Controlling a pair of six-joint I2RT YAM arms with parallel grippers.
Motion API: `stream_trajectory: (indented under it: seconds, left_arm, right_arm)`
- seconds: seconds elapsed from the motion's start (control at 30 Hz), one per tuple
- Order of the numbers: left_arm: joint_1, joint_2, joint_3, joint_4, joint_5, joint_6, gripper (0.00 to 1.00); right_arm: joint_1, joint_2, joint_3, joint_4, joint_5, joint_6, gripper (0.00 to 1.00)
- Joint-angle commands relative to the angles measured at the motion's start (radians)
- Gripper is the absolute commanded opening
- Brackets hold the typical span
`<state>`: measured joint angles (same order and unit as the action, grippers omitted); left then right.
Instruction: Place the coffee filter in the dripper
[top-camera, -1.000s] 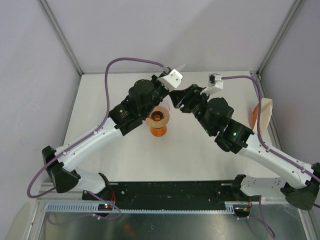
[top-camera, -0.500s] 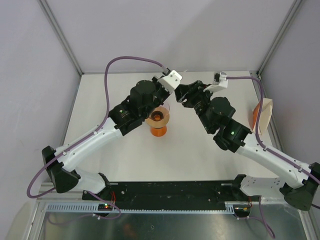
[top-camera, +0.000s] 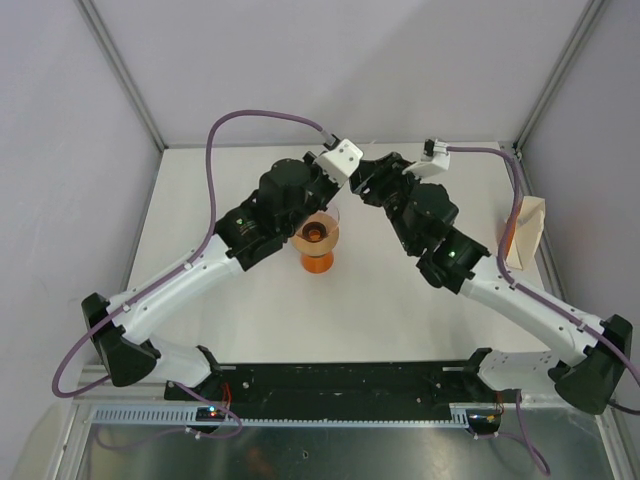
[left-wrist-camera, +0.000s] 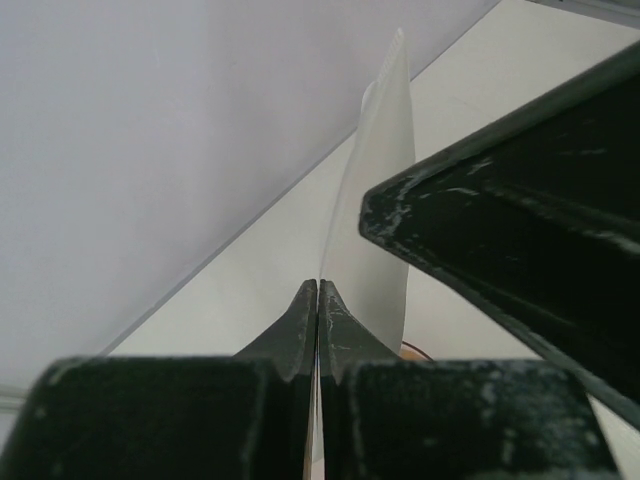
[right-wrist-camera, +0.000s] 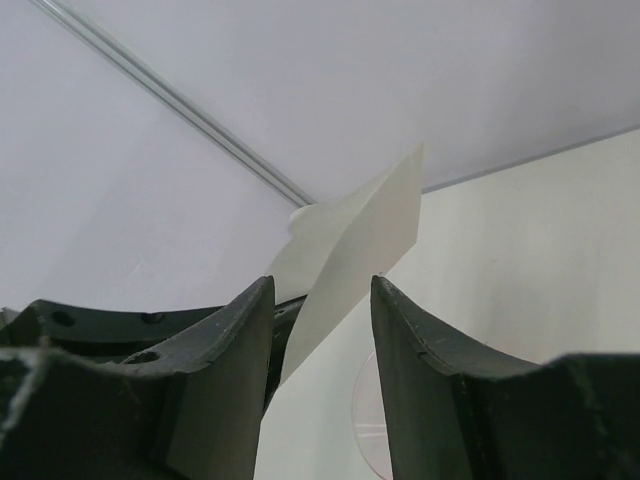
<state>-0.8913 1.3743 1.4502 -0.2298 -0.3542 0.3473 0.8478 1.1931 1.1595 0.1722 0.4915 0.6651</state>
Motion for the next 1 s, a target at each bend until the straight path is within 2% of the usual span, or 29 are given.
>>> stream_trajectory:
  seconds: [0.0, 0.43, 0.63, 0.83, 0.97]
  left_arm:
    - [-0.006, -0.029, 0.049, 0.008, 0.006, -0.014, 0.00]
    - [-0.036, -0.020, 0.056, 0.010, -0.049, 0.008, 0.00]
    - [-0.063, -0.027, 0.062, 0.020, -0.133, 0.057, 0.00]
    - [-0.045, -0.040, 0.057, 0.061, -0.210, 0.130, 0.00]
    - [-0.029, -0.045, 0.040, 0.063, -0.211, 0.133, 0.00]
  right_arm:
    - [-0.022, 0.038, 0.003, 0.066, -0.026, 0.034, 0.49]
    - [-0.077, 0.102, 0.003, 0.026, -0.035, 0.083, 0.37]
    - [-0.084, 0.124, 0.003, 0.036, -0.025, 0.071, 0.19]
    - [-0.111, 0.095, 0.003, -0.078, -0.017, -0.002, 0.03]
    - [-0.126, 0.091, 0.031, -0.163, -0.077, -0.050, 0.00]
